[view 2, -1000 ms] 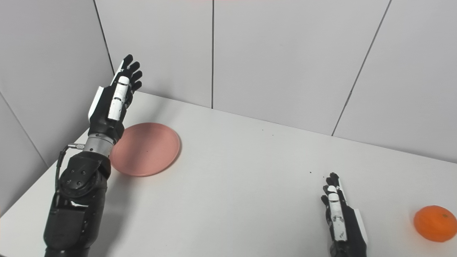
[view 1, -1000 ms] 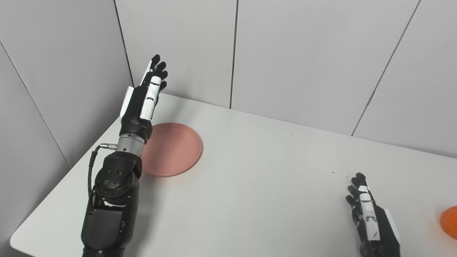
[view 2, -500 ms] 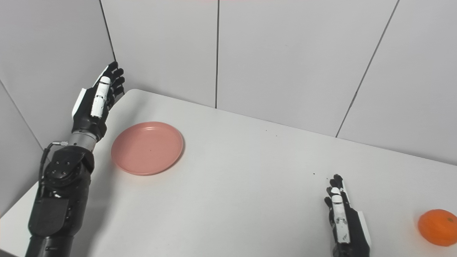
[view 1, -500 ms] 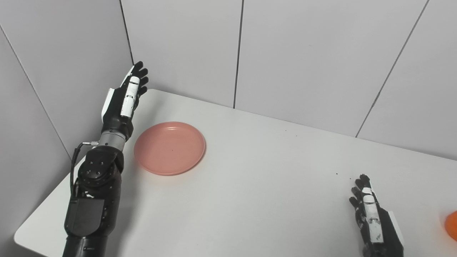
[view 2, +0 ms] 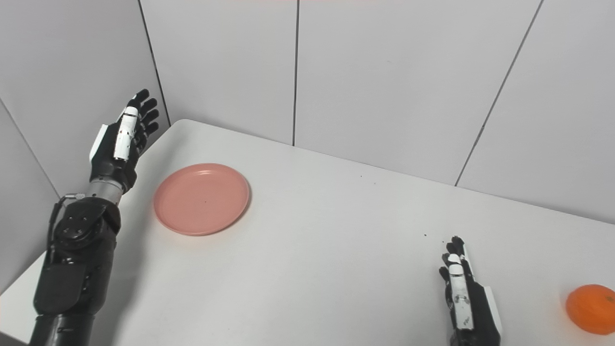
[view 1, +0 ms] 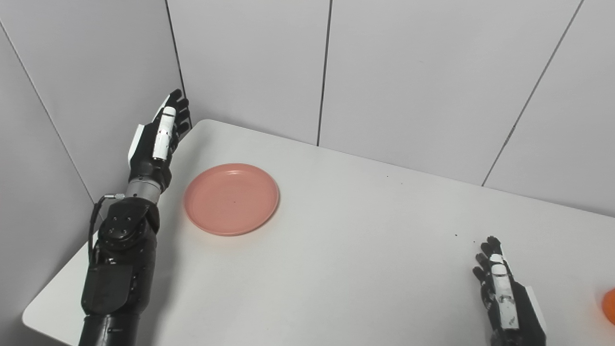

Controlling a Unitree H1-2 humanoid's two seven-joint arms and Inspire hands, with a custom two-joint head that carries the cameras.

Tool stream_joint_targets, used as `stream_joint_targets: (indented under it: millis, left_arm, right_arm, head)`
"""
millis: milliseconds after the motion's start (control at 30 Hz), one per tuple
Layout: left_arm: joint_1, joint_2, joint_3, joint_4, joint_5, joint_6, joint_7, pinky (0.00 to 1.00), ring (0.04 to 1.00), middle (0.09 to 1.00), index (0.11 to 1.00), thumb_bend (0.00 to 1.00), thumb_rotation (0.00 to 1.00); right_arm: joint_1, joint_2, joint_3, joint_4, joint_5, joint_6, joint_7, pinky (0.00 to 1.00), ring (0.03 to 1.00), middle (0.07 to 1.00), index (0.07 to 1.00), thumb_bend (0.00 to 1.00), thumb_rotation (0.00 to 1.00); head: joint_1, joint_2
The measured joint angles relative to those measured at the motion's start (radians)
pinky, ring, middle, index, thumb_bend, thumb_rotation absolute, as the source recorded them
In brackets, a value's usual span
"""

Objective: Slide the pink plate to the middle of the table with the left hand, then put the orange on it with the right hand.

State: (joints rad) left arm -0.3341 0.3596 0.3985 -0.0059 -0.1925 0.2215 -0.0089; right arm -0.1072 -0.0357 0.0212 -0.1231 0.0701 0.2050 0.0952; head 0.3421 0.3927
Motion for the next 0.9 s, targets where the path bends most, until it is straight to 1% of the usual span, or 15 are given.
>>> stream_joint_targets:
  millis: [233,467,767,900]
  left_arm:
    - [0.005,0.003,0.010,0.037,-0.021,0.000,0.001,0.93,0.927,0.921,0.919,0.33,1.00]
    - [0.011,0.008,0.014,0.104,-0.044,0.000,-0.007,0.94,0.932,0.927,0.922,0.29,1.00]
    - [0.017,0.008,0.032,0.171,-0.087,-0.005,-0.010,0.93,0.931,0.927,0.920,0.30,1.00]
    - [0.017,0.011,0.033,0.211,-0.095,-0.019,-0.014,0.93,0.929,0.924,0.914,0.29,1.00]
  right_arm:
    - [0.000,0.000,-0.002,-0.007,0.002,0.011,0.001,1.00,1.000,1.000,1.000,0.13,1.00]
    - [0.001,-0.001,-0.002,-0.012,0.004,0.017,0.002,1.00,1.000,1.000,1.000,0.14,1.00]
    - [0.007,-0.002,-0.002,-0.021,0.004,0.023,0.001,1.00,1.000,1.000,1.000,0.14,1.00]
    - [0.008,-0.004,-0.003,-0.021,0.009,0.023,0.003,1.00,1.000,1.000,1.000,0.14,1.00]
  head:
    - [0.000,-0.002]
    - [0.002,0.002]
    - [0.003,0.005]
    - [0.005,0.008]
